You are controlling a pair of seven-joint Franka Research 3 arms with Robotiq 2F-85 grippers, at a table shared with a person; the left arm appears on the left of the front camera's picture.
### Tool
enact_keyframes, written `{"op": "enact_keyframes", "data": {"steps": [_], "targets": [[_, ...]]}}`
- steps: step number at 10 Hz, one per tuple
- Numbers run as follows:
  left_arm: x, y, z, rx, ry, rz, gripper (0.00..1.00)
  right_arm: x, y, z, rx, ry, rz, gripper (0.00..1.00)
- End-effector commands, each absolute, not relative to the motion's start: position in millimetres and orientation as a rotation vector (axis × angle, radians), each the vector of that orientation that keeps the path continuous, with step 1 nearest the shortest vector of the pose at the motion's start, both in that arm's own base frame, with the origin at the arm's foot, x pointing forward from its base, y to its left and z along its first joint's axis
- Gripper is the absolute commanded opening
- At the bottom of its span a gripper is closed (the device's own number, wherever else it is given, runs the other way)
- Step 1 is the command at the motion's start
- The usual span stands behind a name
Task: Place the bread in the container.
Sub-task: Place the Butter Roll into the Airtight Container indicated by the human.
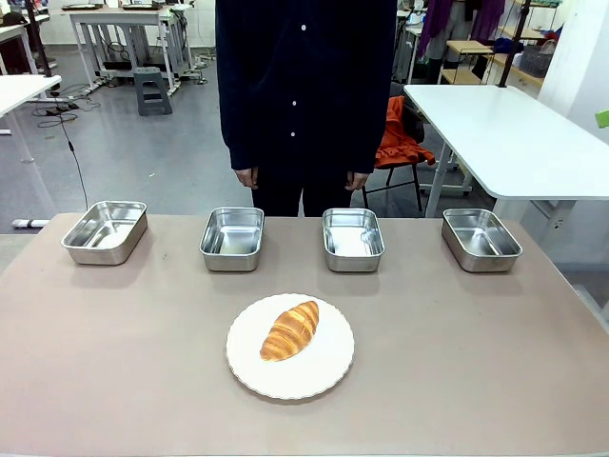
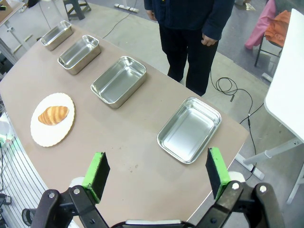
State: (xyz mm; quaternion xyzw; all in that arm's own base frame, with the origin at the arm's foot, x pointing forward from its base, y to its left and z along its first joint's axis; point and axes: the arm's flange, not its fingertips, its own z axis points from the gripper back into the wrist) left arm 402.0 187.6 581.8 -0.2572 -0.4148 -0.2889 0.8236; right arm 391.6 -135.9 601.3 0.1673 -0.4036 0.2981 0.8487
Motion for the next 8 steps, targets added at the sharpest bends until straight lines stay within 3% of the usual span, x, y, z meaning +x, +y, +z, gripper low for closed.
{"op": "enact_keyframes", "data": {"steps": [1, 8], "targets": [[399.7, 188.5, 583.7, -0.553, -0.890, -0.624, 1.00, 392.3, -135.8, 601.4, 0.371, -0.867, 0.634, 1.00], [399.7, 188.5, 583.7, -0.553, -0.890, -0.624, 1.00, 392.3, -135.8, 601.4, 0.371, -0.867, 0.634, 1.00]]}}
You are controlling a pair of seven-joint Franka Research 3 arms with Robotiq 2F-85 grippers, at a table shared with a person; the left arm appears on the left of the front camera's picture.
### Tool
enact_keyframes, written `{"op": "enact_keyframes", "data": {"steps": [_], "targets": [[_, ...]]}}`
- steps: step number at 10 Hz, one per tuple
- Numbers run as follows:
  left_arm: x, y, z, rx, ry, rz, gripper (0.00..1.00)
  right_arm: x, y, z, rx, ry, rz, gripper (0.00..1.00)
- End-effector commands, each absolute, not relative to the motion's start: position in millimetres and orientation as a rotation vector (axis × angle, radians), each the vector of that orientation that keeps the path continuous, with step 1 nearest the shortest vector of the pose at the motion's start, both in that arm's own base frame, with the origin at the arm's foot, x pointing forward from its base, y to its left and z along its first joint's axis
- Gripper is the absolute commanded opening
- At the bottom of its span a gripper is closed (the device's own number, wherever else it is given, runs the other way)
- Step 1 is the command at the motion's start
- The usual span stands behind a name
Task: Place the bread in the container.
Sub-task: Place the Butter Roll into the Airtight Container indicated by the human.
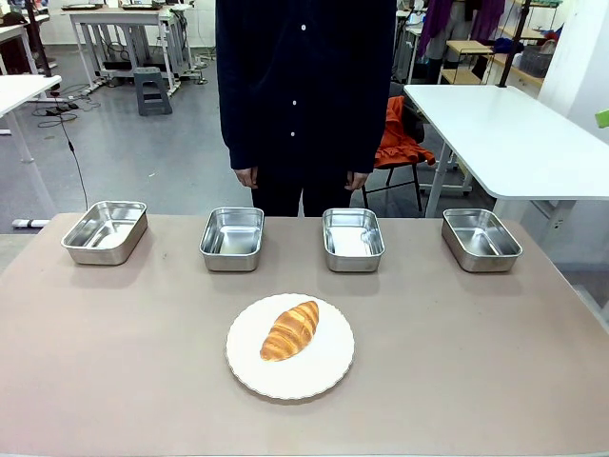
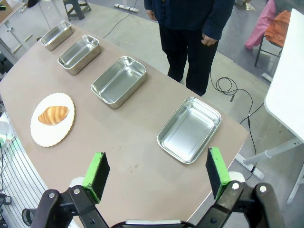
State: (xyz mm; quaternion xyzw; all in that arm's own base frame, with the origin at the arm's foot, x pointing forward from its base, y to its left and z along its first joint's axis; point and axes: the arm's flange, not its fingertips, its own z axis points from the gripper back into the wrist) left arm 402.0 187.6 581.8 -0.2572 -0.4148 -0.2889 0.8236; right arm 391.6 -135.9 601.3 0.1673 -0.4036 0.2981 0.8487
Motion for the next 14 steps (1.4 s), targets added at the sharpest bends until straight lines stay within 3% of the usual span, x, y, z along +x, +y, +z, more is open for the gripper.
{"op": "enact_keyframes", "data": {"steps": [1, 14], "targets": [[399.7, 188.5, 583.7, -0.553, -0.890, -0.624, 1.00, 392.3, -135.8, 601.4, 0.371, -0.867, 0.634, 1.00], [399.7, 188.5, 583.7, -0.553, -0.890, -0.624, 1.00, 392.3, -135.8, 601.4, 0.371, -0.867, 0.634, 1.00]]}}
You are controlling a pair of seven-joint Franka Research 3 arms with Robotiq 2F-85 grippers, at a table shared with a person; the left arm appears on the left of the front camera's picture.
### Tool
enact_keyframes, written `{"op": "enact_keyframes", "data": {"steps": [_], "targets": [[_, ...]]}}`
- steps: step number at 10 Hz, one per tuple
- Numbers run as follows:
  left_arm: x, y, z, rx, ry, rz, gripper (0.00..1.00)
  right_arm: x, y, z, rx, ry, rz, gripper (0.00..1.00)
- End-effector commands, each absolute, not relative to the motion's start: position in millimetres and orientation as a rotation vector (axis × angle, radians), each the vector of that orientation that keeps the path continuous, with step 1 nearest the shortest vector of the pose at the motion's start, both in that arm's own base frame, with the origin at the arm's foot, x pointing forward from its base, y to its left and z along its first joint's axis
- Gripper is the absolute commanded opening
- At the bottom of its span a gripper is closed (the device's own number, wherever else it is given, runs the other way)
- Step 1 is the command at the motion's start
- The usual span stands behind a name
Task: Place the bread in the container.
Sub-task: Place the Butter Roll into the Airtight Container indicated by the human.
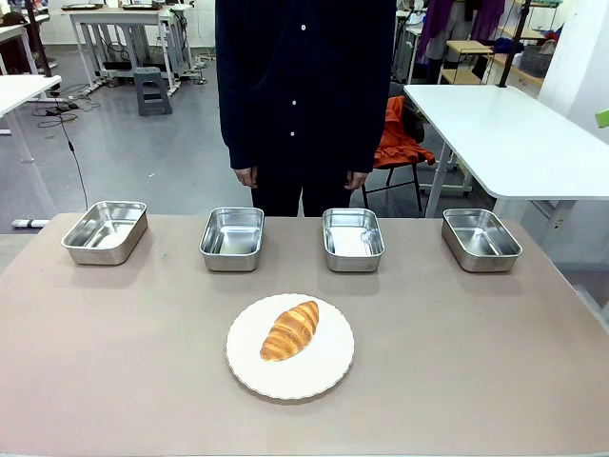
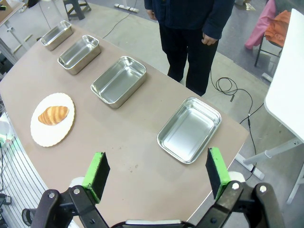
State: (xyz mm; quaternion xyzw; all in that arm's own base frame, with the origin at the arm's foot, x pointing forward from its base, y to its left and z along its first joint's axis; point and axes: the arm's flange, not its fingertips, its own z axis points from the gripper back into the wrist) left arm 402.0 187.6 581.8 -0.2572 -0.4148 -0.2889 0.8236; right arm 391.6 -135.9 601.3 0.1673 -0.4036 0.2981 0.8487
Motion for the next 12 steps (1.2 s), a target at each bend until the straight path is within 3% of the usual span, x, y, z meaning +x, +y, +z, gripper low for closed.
{"op": "enact_keyframes", "data": {"steps": [1, 12], "targets": [[399.7, 188.5, 583.7, -0.553, -0.890, -0.624, 1.00, 392.3, -135.8, 601.4, 0.371, -0.867, 0.634, 1.00], [399.7, 188.5, 583.7, -0.553, -0.890, -0.624, 1.00, 392.3, -135.8, 601.4, 0.371, -0.867, 0.634, 1.00]]}}
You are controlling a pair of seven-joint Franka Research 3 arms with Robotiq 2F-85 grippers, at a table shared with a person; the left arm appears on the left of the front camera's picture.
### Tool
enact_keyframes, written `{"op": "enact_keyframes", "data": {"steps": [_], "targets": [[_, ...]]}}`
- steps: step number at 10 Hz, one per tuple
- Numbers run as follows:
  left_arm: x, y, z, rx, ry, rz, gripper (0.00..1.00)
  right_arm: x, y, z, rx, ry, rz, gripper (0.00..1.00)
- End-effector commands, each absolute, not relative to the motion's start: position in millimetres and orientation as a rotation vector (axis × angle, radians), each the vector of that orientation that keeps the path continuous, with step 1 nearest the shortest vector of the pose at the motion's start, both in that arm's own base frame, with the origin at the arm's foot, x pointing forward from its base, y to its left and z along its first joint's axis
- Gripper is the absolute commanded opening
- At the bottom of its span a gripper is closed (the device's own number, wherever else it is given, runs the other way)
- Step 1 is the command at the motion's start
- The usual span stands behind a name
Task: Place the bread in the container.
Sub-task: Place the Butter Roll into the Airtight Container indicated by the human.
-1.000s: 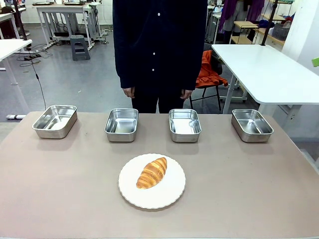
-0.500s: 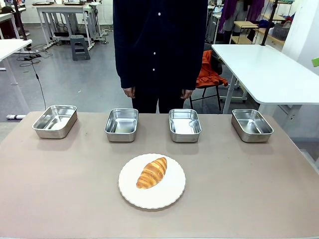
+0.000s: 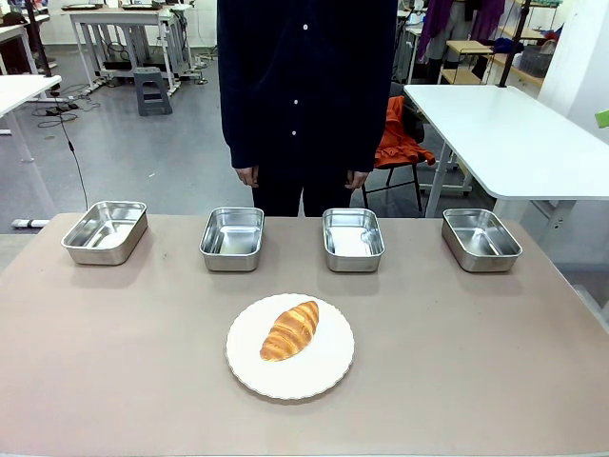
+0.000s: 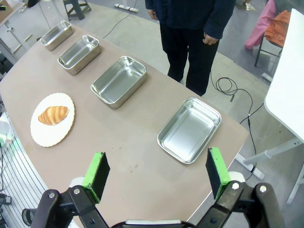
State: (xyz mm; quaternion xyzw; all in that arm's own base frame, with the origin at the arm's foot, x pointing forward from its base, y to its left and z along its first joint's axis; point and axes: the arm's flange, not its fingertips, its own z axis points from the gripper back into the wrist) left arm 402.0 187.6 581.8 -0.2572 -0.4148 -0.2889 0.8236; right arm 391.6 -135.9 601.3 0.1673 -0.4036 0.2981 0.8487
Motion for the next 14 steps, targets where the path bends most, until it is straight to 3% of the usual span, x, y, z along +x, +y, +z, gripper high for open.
{"op": "enact_keyframes", "data": {"steps": [1, 14], "targets": [[399.7, 188.5, 583.7, -0.553, -0.890, -0.624, 1.00, 392.3, -135.8, 601.4, 0.371, -0.867, 0.634, 1.00], [399.7, 188.5, 583.7, -0.553, -0.890, -0.624, 1.00, 392.3, -135.8, 601.4, 0.371, -0.867, 0.634, 1.00]]}}
